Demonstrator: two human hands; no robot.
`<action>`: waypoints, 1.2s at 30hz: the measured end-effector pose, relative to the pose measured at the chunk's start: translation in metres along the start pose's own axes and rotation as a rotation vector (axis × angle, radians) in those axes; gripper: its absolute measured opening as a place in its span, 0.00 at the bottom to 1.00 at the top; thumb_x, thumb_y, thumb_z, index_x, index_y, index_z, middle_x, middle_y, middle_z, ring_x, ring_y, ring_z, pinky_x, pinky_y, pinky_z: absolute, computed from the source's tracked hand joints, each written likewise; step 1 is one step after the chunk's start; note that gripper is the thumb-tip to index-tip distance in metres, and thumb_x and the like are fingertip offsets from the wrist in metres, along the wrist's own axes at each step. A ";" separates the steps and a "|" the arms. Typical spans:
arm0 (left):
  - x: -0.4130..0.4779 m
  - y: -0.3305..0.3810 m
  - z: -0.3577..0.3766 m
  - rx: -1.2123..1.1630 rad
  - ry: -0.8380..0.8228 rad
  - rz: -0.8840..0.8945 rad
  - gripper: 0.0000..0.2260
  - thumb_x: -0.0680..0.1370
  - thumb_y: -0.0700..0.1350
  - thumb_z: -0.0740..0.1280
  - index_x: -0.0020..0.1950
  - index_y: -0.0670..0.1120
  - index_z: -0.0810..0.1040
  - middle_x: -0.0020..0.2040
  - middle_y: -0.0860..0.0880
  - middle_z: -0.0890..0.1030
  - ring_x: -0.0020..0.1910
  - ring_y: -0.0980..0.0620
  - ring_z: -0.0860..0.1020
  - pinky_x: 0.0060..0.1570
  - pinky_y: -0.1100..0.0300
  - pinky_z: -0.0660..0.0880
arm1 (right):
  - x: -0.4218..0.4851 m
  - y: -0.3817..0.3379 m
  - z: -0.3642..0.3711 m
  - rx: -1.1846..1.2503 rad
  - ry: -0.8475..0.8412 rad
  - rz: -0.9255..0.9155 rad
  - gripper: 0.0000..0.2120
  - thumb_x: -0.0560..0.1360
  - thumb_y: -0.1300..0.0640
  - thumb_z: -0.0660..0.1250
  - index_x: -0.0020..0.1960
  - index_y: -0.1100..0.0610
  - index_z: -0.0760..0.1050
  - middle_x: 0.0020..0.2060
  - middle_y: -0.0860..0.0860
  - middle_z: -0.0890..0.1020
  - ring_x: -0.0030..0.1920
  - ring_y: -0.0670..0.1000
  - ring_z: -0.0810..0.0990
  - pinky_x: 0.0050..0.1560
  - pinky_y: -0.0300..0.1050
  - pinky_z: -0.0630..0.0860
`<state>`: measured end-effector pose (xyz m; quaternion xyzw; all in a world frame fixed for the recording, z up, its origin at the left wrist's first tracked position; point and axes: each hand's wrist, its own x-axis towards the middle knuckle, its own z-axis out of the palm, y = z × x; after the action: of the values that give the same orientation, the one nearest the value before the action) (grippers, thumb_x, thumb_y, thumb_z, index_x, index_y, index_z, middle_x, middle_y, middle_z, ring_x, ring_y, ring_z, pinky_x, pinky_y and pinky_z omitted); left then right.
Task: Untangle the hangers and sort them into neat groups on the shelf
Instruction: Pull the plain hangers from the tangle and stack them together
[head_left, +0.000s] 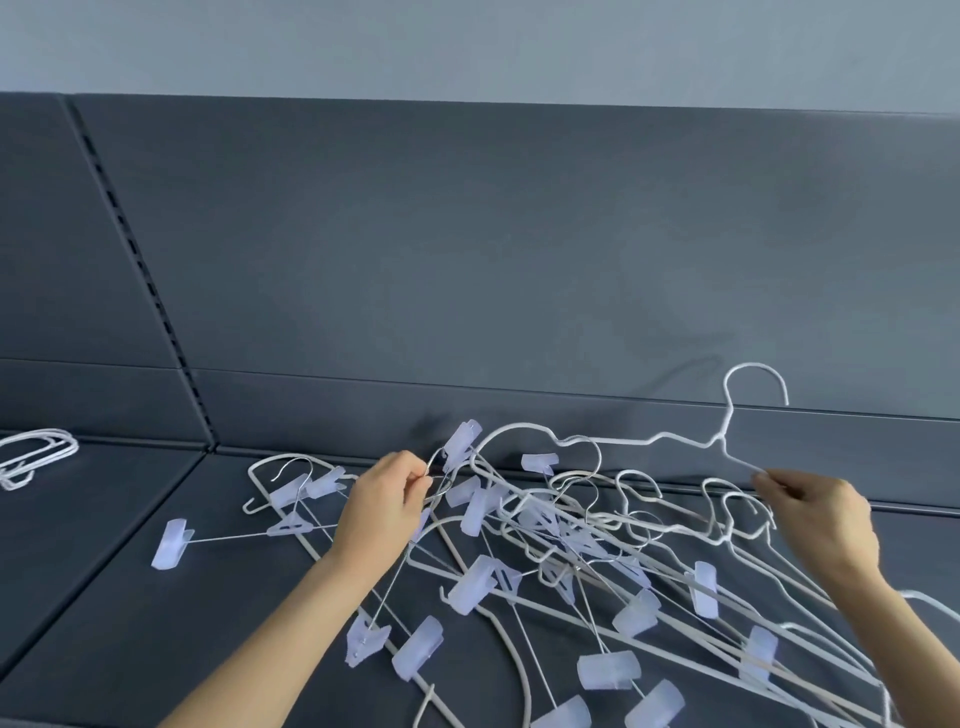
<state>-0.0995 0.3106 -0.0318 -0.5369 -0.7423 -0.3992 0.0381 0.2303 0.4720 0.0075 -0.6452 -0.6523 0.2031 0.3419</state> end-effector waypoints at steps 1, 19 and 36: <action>-0.002 -0.003 -0.004 0.026 0.012 0.003 0.04 0.74 0.35 0.67 0.39 0.38 0.75 0.35 0.48 0.75 0.33 0.48 0.72 0.35 0.55 0.72 | 0.001 0.002 0.000 0.004 0.003 0.006 0.13 0.74 0.53 0.64 0.43 0.64 0.79 0.36 0.63 0.80 0.43 0.66 0.75 0.41 0.49 0.69; 0.047 0.017 0.007 -0.251 -0.249 -0.399 0.20 0.76 0.44 0.66 0.67 0.43 0.69 0.58 0.45 0.78 0.58 0.48 0.76 0.57 0.60 0.68 | 0.001 0.008 -0.009 0.168 -0.057 -0.018 0.19 0.73 0.57 0.67 0.25 0.60 0.70 0.22 0.54 0.65 0.28 0.51 0.59 0.26 0.40 0.59; 0.050 0.036 0.015 -0.234 0.052 -0.194 0.12 0.69 0.39 0.72 0.47 0.46 0.71 0.52 0.51 0.69 0.58 0.48 0.67 0.53 0.62 0.60 | 0.002 -0.019 0.004 0.176 -0.048 -0.143 0.15 0.73 0.56 0.64 0.29 0.59 0.73 0.23 0.54 0.67 0.29 0.52 0.61 0.33 0.43 0.62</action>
<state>-0.0853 0.3624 0.0016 -0.4528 -0.7378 -0.4986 -0.0443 0.2142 0.4735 0.0182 -0.5595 -0.6845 0.2498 0.3950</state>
